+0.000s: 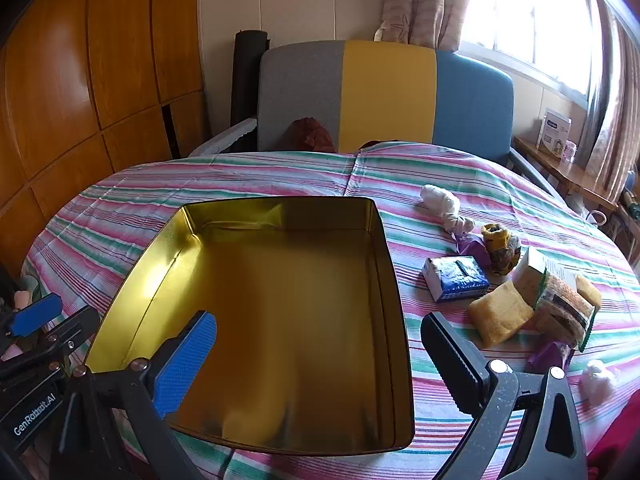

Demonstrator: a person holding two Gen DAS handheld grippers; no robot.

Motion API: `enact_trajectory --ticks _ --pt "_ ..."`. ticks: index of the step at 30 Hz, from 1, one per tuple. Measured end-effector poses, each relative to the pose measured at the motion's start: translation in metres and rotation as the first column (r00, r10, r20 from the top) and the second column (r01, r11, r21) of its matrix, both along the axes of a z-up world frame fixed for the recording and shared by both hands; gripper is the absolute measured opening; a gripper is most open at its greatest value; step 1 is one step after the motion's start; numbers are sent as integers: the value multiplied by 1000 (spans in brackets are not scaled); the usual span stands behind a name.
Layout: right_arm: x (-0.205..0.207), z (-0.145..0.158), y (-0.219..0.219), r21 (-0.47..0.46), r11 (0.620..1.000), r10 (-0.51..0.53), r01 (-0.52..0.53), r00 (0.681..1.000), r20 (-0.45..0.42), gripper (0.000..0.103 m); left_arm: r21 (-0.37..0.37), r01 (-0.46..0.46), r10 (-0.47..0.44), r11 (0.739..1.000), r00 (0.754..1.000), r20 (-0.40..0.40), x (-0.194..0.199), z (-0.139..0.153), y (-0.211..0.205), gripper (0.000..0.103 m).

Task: Organize objects
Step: 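Reach the left gripper to the blue Tempo tissue pack and grasp it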

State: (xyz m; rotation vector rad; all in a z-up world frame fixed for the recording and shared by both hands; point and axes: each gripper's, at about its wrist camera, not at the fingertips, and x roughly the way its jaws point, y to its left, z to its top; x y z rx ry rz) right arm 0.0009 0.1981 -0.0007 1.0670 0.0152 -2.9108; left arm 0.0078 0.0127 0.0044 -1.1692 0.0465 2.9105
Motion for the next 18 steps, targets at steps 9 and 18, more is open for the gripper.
enact_trajectory --ticks 9,18 --pt "-2 0 13 -13 1000 -19 19 1000 -2 103 -33 14 -14 999 1000 -9 -2 5 9 53" --pt "-5 2 41 -40 997 -70 70 998 7 103 54 129 -132 990 989 65 -13 2 23 53"
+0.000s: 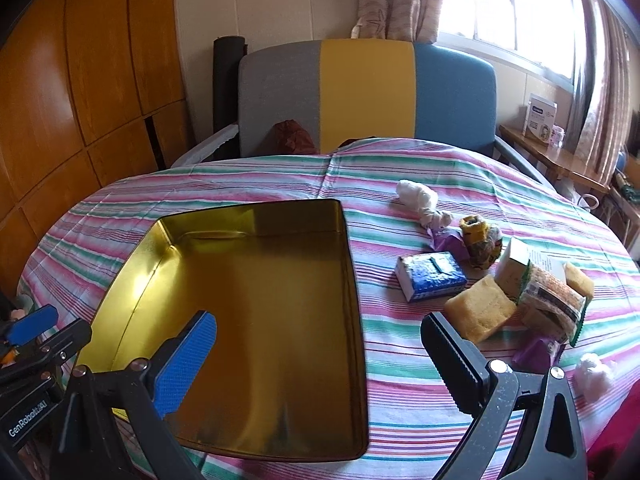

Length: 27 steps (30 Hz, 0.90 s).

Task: Organize objects
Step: 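Reach the left gripper to the blue Tempo tissue pack and grasp it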

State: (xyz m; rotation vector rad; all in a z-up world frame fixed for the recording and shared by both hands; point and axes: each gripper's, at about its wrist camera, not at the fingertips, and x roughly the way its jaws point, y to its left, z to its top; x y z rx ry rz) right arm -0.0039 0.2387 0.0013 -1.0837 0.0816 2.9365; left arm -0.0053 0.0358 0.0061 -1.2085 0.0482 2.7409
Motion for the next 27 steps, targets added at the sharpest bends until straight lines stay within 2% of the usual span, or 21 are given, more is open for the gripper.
enact_trajectory --ticks 1,3,5,10,13,15,22,27 --pt "0 0 6 -3 1000 -11 11 1000 2 103 31 24 -24 999 1000 17 -2 -1 2 54" --pt "0 1 19 -15 999 -38 38 999 7 103 140 90 -99 986 993 64 -4 -3 7 57" --pt "1 2 34 -29 997 -72 72 997 11 103 207 119 -142 971 985 99 -7 -7 13 62" --pt "6 6 80 -42 986 -162 163 987 24 103 199 195 -217 960 972 92 -7 -7 35 61" --pt "12 8 120 -51 969 -240 241 970 32 103 212 244 -267 946 959 90 -12 -3 49 62" --pt "17 10 148 -59 953 -294 296 955 40 103 189 269 -291 945 951 101 -18 -2 59 62" --pt "39 15 235 -102 895 -428 435 900 82 103 175 393 -415 903 902 117 -31 4 104 63" --pt "53 6 287 -198 853 -467 483 875 126 103 143 474 -491 869 863 121 -43 7 137 63"
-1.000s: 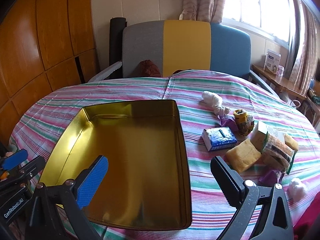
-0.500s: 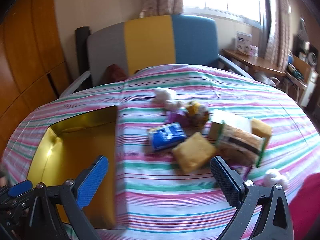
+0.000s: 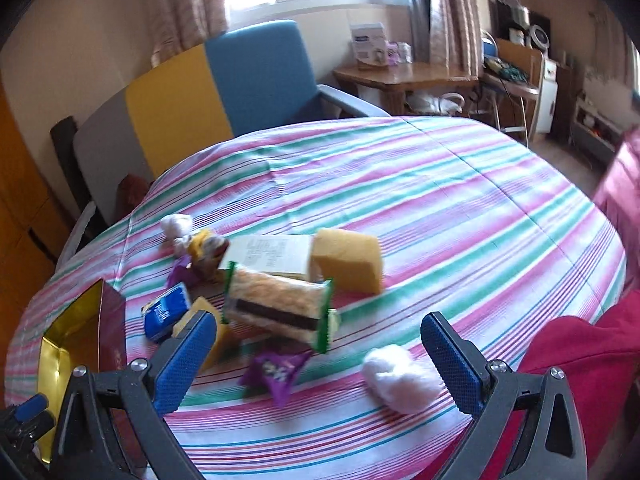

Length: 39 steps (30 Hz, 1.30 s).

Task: Organize objects
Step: 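Reach the left gripper to the blue Tempo tissue pack and grasp it, then place the tissue pack in the gold tray with left gripper while right gripper grasps clear plastic bundle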

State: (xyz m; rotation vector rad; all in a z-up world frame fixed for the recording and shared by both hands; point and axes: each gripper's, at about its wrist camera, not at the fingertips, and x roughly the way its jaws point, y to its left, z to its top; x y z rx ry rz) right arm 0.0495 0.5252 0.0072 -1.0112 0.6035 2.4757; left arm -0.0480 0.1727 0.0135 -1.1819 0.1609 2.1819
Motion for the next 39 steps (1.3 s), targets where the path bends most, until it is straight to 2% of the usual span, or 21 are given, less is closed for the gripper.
enact_trajectory --ticks 3,5,9,12,18,23,27,29,32,35,39 --pt "2 -10 17 -111 994 -23 21 1000 -21 103 -25 43 -43 999 999 -13 -11 -2 20 62" --pt "3 -10 21 -162 987 -24 13 998 -65 103 -58 80 -82 995 996 -36 -19 -4 35 62" --pt "-1 -11 16 -178 984 2 -18 996 -87 103 -151 147 -164 977 981 -108 -34 -9 64 62" --pt "0 -9 13 -161 987 14 -30 995 -99 103 -212 200 -229 957 965 -126 -48 -16 87 62" --pt "0 -12 18 -194 980 13 -35 993 -114 103 -318 262 -305 911 948 -94 -78 -42 125 58" --pt "1 -14 22 -226 973 12 -40 992 -124 103 -403 330 -383 853 922 -55 -92 -64 147 58" --pt "0 -15 24 -244 969 12 -43 992 -126 103 -422 393 -434 817 901 0 -99 -78 161 58" --pt "1 -16 25 -251 967 12 -44 991 -130 103 -435 408 -448 803 894 11 -102 -84 166 63" --pt "0 -18 25 -261 964 12 -45 992 -129 103 -421 407 -429 811 902 45 -112 -94 171 62" --pt "1 -18 26 -262 964 10 -44 992 -129 103 -364 378 -383 851 922 63 -118 -90 166 56" --pt "3 -18 30 -272 962 -16 -20 991 -132 103 -321 334 -343 886 939 29 -110 -77 151 54"
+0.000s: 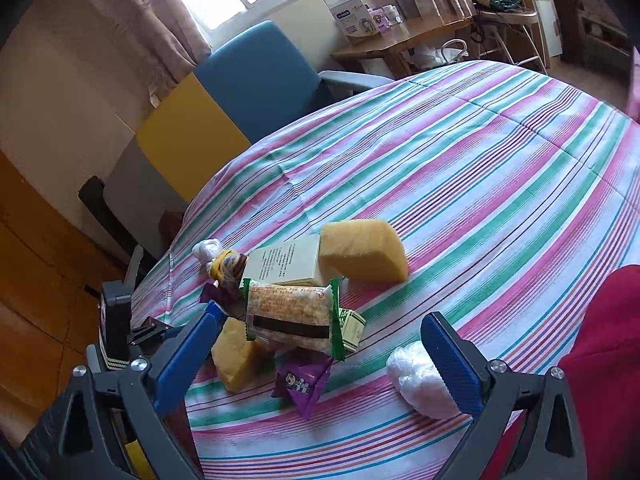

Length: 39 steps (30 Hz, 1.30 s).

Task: Organize objects
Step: 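Place the tissue pack in the gold tray with left gripper while right gripper grasps clear plastic bundle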

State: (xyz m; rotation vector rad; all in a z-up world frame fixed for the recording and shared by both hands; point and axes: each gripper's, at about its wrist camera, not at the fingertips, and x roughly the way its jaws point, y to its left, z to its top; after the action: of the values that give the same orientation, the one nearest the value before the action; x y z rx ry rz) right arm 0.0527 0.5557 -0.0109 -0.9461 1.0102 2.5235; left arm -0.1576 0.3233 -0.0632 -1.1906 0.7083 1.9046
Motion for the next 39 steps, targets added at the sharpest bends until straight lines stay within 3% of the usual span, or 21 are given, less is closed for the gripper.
enact_trajectory --ticks 7,13,15,17,19,23,28,30,32,33,36,39 --pt "5 -4 11 -48 997 -52 52 999 1 103 158 -50 50 986 999 1 40 31 -36 53" --pt "9 -8 20 -91 992 -86 88 996 23 103 238 -79 83 968 996 -9 71 44 -52 52" --pt "5 -9 19 -106 993 -46 52 997 58 101 267 -83 88 960 996 -8 80 51 -60 52" --pt "-3 -9 15 -69 998 -1 12 989 150 92 291 -93 99 952 995 -3 86 56 -69 52" --pt "-12 -11 10 -12 999 39 -37 963 267 87 315 -110 111 943 994 15 90 59 -79 52" --pt "-30 -22 1 80 978 134 -190 881 453 82 338 -141 141 931 990 27 97 58 -97 52" --pt "-40 -36 3 111 952 176 -284 808 562 77 368 -210 206 906 977 51 96 60 -126 53" --pt "-44 -46 2 100 946 190 -309 776 601 68 380 -244 245 892 968 49 95 62 -142 52" --pt "-50 -56 -5 111 931 196 -348 733 651 43 386 -285 292 877 956 43 92 65 -161 53" --pt "-53 -62 -8 123 922 191 -368 704 684 36 388 -312 323 867 946 40 90 66 -173 52" --pt "-59 -70 -20 175 889 173 -423 664 727 35 373 -423 445 826 895 31 78 64 -211 53" --pt "-56 -69 -20 174 886 183 -429 669 720 34 330 -527 556 783 831 9 61 58 -253 52"
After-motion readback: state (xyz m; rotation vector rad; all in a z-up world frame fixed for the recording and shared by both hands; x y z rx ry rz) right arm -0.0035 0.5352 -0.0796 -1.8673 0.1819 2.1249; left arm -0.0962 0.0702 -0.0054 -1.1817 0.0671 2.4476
